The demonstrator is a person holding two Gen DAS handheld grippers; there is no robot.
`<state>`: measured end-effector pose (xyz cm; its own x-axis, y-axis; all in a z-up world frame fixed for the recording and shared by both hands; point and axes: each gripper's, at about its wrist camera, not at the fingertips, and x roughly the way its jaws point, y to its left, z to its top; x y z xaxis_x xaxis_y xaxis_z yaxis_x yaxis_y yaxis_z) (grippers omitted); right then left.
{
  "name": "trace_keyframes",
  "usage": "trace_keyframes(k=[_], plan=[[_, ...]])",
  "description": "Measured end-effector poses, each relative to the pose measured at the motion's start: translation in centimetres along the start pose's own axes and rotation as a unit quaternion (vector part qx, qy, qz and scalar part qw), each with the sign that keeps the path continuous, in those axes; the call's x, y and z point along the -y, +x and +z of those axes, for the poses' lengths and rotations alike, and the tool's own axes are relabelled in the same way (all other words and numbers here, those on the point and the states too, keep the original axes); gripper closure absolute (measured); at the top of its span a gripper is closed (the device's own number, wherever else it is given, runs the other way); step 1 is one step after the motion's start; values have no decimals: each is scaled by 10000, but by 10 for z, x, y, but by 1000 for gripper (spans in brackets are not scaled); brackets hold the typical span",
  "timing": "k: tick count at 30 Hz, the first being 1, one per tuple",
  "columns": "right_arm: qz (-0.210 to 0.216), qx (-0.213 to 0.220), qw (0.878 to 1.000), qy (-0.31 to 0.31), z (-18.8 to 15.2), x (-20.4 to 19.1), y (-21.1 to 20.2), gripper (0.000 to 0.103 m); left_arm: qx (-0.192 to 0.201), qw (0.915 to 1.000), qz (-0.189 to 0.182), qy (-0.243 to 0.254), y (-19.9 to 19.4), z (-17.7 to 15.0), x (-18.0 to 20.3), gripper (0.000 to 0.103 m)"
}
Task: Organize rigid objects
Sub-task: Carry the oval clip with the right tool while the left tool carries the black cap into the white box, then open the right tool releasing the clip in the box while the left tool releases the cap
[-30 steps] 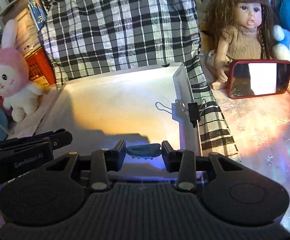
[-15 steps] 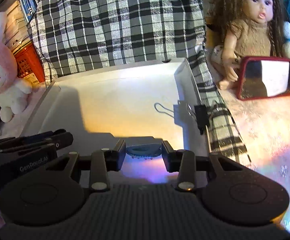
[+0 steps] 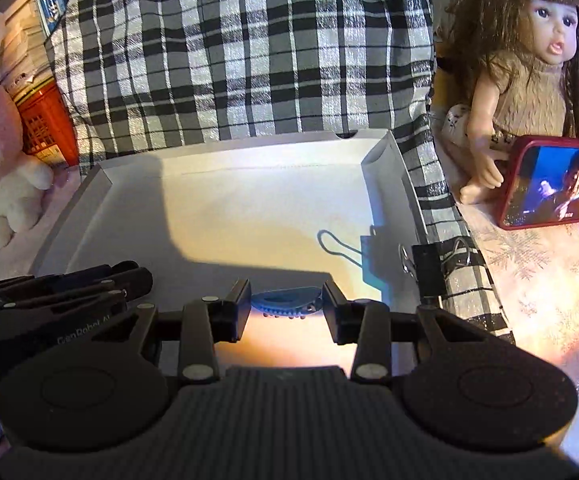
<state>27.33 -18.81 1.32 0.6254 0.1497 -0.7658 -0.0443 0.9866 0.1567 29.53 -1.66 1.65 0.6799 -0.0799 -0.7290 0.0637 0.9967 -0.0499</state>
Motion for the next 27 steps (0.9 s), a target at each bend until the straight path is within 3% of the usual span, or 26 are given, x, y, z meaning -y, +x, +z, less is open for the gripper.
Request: trace_keyframes(k=[11,27], plan=[[50,99,9999,30,-2,3,0,55,87,10000,-9,46,1,-2,1,71],[94,592,9980,-183,-10,4,-46,24,546,9984,16,-168,-54,-11,-10,26]])
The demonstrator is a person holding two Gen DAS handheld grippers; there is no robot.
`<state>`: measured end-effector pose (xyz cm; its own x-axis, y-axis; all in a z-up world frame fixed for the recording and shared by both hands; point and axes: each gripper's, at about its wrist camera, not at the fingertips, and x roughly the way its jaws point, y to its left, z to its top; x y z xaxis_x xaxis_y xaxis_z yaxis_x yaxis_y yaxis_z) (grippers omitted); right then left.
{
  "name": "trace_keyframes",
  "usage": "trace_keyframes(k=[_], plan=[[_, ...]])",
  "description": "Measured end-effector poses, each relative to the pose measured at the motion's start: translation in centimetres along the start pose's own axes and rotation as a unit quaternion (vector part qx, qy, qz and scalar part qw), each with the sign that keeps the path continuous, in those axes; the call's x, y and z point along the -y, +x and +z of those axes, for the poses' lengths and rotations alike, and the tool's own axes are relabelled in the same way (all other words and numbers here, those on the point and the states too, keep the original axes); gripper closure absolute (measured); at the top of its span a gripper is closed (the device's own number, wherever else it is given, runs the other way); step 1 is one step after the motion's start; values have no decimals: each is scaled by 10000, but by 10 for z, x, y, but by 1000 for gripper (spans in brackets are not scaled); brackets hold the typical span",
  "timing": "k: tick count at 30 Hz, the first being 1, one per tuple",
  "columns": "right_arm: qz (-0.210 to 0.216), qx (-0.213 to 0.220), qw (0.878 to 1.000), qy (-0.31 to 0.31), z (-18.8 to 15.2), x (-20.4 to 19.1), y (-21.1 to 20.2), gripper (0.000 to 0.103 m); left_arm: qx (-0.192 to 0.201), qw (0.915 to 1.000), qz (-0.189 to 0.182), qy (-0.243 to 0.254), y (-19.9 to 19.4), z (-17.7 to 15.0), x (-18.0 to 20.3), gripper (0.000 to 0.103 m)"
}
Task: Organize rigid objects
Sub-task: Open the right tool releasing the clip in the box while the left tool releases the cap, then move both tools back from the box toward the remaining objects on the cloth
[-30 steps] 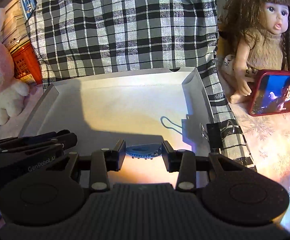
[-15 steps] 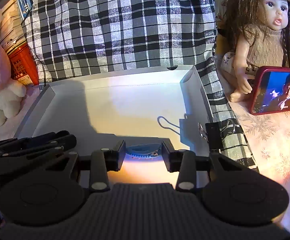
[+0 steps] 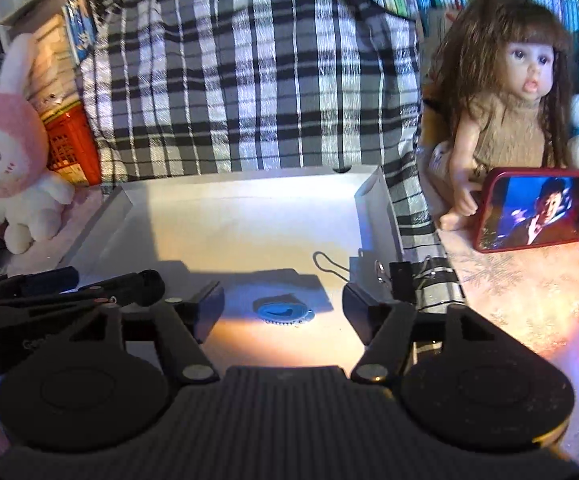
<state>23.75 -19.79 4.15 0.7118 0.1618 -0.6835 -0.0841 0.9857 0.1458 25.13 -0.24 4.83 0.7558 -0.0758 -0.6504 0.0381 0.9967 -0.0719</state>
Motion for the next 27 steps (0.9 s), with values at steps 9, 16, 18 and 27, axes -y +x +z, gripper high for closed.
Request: trace_keyframes(k=[9,16,18,27], plan=[[72,458,9989,-105,-20,-1,-48,17,244,9996,-150,-50,-50,-21,-10,22],[136,728,9972,-115,-46,0,-77,15,464,9987,-198,71,-88,-50,-10,19],[172,801,9965,-148,-53,-2,-85,14,471,9986,-215,81,-96,-60,-11,19],[179,1109,9927,-444,-94,-9,-112,10,482,9983,-327,37,-121,-106,-12,19]])
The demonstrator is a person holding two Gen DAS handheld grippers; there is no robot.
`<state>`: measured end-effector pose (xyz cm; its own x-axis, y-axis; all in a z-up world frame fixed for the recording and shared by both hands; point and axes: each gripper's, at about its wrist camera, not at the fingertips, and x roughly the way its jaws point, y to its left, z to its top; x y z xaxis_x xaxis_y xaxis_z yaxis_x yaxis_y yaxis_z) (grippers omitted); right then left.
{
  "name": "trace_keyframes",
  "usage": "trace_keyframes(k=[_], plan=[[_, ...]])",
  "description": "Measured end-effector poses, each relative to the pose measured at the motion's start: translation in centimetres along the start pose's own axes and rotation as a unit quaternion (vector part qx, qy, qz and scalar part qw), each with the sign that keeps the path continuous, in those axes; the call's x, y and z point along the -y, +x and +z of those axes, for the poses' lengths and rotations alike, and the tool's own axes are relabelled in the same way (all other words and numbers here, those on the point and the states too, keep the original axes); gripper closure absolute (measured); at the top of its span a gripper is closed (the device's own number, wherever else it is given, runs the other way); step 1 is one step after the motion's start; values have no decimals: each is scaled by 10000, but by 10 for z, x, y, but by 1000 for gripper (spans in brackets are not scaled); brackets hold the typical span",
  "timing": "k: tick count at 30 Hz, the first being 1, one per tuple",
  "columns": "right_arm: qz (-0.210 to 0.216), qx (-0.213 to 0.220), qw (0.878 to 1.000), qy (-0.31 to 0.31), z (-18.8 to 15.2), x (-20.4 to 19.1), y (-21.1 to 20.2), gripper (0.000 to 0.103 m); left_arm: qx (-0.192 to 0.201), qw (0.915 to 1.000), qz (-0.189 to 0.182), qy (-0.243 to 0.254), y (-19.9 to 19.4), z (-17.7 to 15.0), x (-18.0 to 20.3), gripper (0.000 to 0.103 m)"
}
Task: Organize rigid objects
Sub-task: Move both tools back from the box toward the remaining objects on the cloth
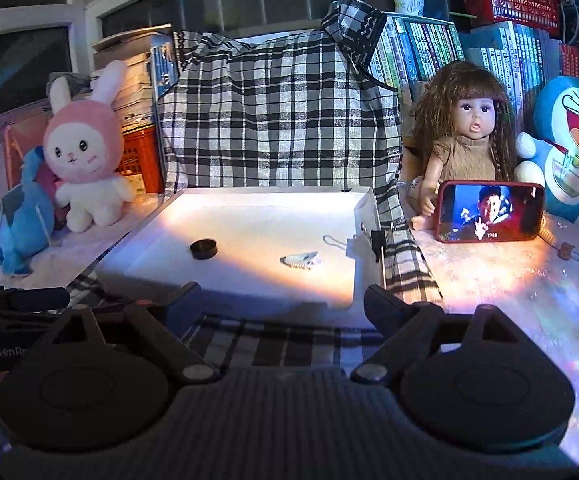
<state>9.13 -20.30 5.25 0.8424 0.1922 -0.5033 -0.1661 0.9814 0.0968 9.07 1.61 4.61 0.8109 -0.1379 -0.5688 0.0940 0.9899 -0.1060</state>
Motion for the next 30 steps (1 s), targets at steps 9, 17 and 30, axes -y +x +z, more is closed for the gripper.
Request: trace_keyframes(k=[9,17,30], plan=[[-55,161,9997,-187,-32,-6,-26,8,139,9998,-15,108,-22,-32,7,18],[-145,199,9993,-282,-56,-9,-42,7,241,9990,-56,380,-42,-62,20,17],[-326,181,9982,-463,-86,-13,-60,7,232,9991,-80,349,-57,-87,16,17]])
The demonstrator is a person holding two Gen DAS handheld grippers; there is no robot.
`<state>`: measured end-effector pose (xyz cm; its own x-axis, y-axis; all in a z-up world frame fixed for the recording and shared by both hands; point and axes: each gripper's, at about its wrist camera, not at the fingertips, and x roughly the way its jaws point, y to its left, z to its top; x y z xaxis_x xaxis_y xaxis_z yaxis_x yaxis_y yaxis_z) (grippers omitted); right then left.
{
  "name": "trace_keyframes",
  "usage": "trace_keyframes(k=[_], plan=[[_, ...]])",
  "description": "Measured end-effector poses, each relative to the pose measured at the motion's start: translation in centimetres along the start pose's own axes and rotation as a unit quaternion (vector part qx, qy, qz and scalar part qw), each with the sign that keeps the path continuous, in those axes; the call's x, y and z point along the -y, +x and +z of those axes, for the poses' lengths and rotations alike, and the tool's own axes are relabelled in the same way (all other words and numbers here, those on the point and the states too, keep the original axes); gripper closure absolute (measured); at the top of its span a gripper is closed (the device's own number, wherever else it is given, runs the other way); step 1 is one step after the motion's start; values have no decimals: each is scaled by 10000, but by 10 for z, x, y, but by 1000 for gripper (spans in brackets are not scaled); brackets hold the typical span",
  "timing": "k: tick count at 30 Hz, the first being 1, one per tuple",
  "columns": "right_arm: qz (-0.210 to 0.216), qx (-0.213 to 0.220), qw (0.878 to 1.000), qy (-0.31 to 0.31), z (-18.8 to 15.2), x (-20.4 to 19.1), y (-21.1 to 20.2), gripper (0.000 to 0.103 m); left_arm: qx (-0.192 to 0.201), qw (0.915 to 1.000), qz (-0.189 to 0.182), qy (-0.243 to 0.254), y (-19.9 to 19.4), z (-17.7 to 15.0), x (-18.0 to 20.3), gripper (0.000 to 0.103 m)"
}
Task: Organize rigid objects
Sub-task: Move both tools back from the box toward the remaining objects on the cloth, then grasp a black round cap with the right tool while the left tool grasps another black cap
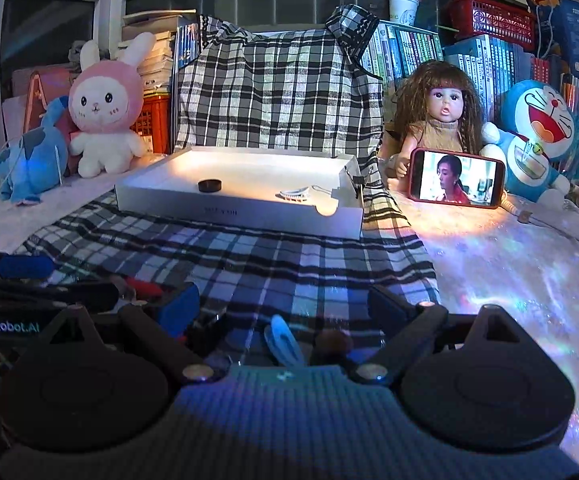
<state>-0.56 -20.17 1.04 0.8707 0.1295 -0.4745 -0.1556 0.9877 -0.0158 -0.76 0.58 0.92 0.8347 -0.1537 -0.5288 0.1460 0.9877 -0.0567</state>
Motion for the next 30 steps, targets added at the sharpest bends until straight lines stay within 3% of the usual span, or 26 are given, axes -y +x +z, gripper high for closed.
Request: trace_keyframes(k=[10,18,24,30], plan=[[-49,-125,9999,-42,-17,-2,-6,7,-74,10000,-8,-39,-6,-13,-2,28],[-111,-208,9997,8,-25,5,-11,8,-43,9999,78,-65,-13,-17,-9,43],[-176,-215,9996,23,-27,8,-14,15,-44,9997,176,-173,-9,-15,-15,50],[-301,-221,9993,63,-28,12,-15,31,-22,9998,199,-73,-7,-16,-15,53]])
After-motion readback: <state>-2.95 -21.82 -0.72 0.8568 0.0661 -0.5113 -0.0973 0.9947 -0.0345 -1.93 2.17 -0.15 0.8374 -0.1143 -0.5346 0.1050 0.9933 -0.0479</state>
